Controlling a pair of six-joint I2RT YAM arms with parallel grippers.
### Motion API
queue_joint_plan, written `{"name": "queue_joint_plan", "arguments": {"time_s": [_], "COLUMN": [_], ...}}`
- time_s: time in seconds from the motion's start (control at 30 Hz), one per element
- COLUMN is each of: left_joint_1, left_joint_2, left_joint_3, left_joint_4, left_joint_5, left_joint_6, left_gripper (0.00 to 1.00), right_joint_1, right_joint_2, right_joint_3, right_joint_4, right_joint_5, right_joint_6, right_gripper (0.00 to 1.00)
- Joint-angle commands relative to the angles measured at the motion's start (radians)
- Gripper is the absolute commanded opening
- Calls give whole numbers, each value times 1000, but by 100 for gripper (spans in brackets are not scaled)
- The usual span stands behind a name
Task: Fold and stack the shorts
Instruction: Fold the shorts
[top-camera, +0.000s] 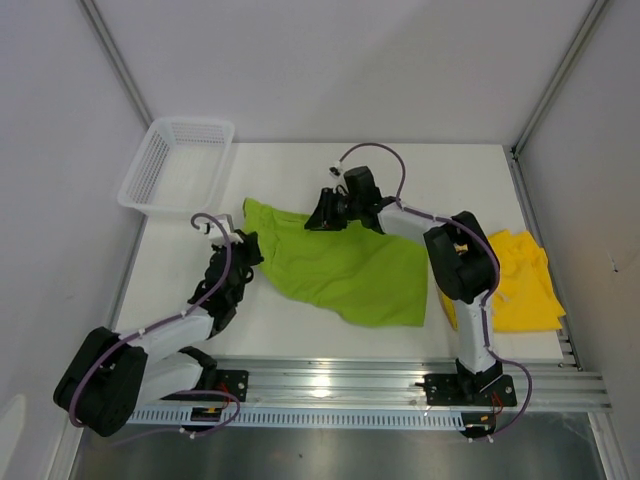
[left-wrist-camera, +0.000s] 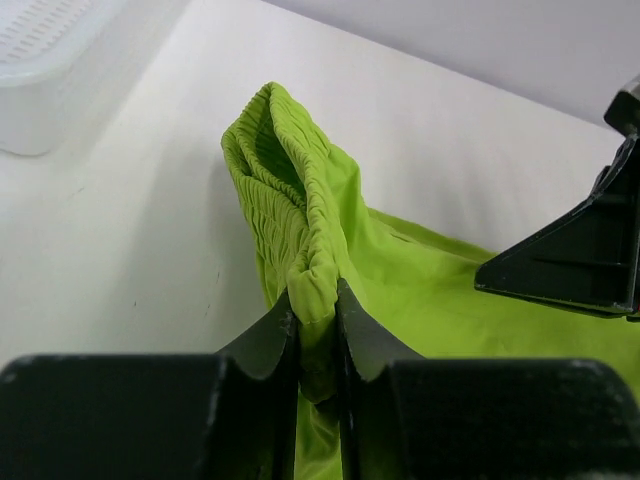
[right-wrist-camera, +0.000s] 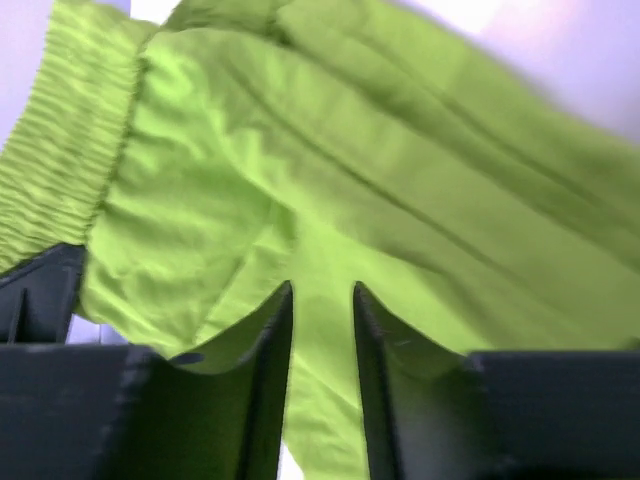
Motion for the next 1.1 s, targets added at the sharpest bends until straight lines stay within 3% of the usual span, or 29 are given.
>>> {"name": "queue_joint_plan", "arguments": {"time_s": [0.0, 0.2, 0.57, 0.67, 0.87, 1.07], "left_joint_1": [-12, -19, -110, -160, -275, -344], "left_joint_2": [-55, -96, -197, -242, -267, -192], "left_joint_3": [-6, -28, -51, -55, -23, 35], "left_joint_4": [31, 42, 25, 7, 3, -7], "left_joint_5": [-49, -45, -86, -121, -147, -209], "left_joint_6": [44, 59, 151, 177, 298, 383], "left_gripper": [0, 0, 0, 0, 0, 0], "right_joint_1": [-26, -52, -52, -55, -31, -47], "right_joint_2": [-33, 51, 180, 198, 160, 25], "right_joint_3": [-56, -32, 30, 40, 49, -4], "right_joint_4": [63, 99, 154, 174, 163, 143], "right_joint_5": [-9, -10, 207, 192, 143, 114], "right_joint_6": [11, 28, 82, 94, 112, 102], "right_gripper": [27, 9, 1, 1, 9, 28]}}
